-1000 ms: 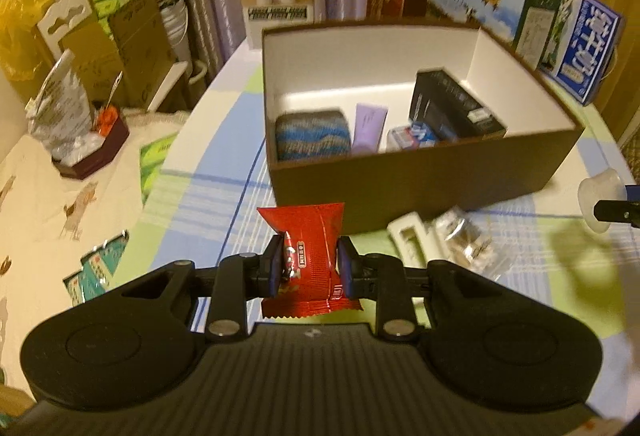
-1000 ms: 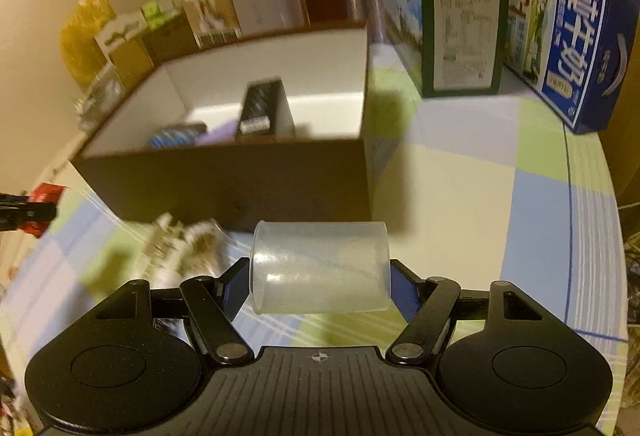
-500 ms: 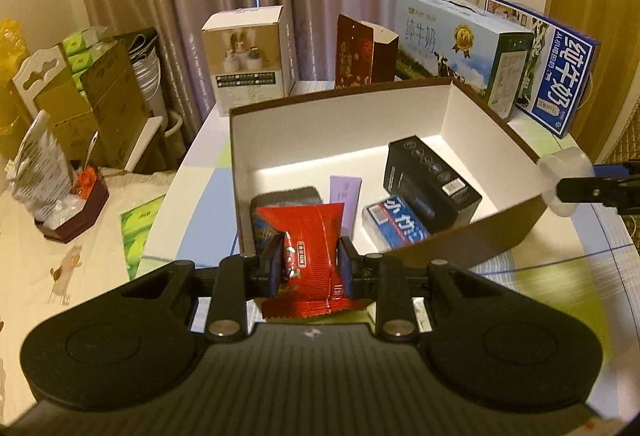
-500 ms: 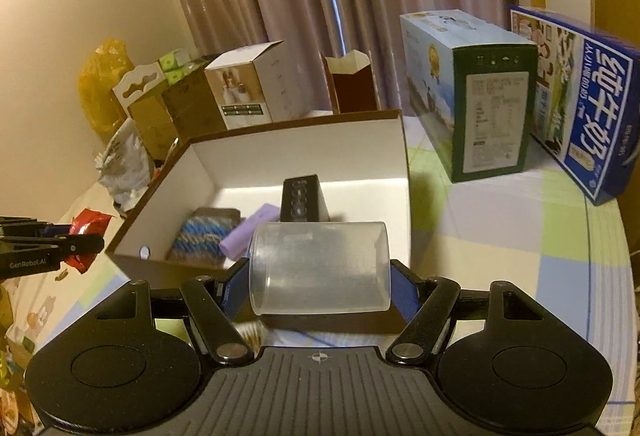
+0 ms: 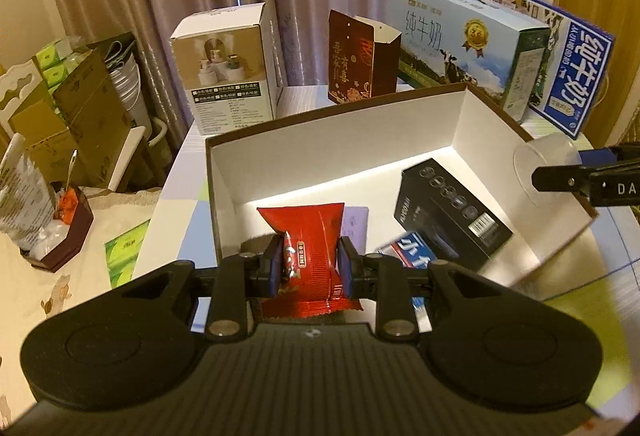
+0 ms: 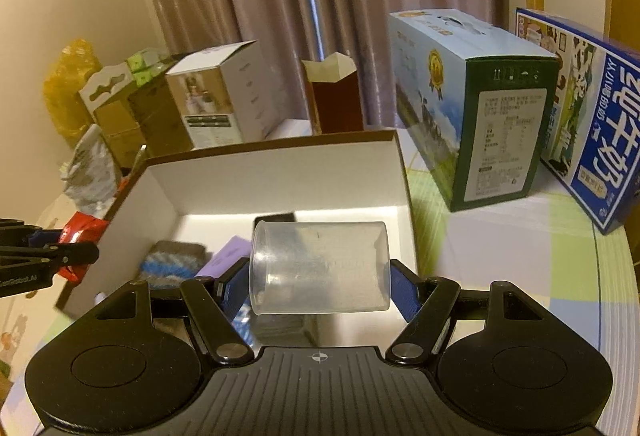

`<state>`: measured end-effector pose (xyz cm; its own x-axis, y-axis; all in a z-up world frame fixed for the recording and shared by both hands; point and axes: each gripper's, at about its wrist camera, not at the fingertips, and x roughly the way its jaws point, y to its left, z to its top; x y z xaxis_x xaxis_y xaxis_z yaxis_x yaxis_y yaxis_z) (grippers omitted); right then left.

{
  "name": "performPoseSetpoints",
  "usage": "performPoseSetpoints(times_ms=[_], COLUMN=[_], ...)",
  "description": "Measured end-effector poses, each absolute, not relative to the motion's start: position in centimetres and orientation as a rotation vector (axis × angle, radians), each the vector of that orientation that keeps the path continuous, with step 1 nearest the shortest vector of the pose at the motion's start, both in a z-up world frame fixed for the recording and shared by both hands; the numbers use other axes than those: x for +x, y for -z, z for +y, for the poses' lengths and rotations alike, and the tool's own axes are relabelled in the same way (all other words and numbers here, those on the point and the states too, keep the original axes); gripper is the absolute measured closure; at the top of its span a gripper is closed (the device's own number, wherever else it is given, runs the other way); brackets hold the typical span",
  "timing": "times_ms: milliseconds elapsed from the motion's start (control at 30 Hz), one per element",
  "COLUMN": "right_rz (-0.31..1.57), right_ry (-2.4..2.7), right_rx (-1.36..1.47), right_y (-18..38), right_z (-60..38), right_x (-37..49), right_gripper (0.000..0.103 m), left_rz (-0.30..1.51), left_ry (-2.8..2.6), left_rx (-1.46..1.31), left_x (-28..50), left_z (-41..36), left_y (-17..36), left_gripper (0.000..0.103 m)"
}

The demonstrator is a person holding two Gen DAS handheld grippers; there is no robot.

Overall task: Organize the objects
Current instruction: 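Carry the candy packet and clear cup into the brown box and release both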

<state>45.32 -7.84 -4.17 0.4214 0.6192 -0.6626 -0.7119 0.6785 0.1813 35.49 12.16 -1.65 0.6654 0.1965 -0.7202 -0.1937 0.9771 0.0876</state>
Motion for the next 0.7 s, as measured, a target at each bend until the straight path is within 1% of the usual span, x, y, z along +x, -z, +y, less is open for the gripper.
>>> performPoseSetpoints(times_ms=[367, 700], right_rz=[0.765, 0.771], right_ry=[-0.809, -0.808], right_rx=[-0.213, -0.249], right_y=[6.3, 8.1], right_z=[-3.5, -1.0], right_x=[49.8, 52.1], right_gripper=[0.034, 0.034], left_rz=[0.884, 0.926], left_ry=[-0.214, -0.213], left_rx=[0.046, 0.042], left_x=[41.7, 44.6], left_z=[14.3, 16.0], left_y=[4.1, 6.1], left_gripper=[0.079, 0.079])
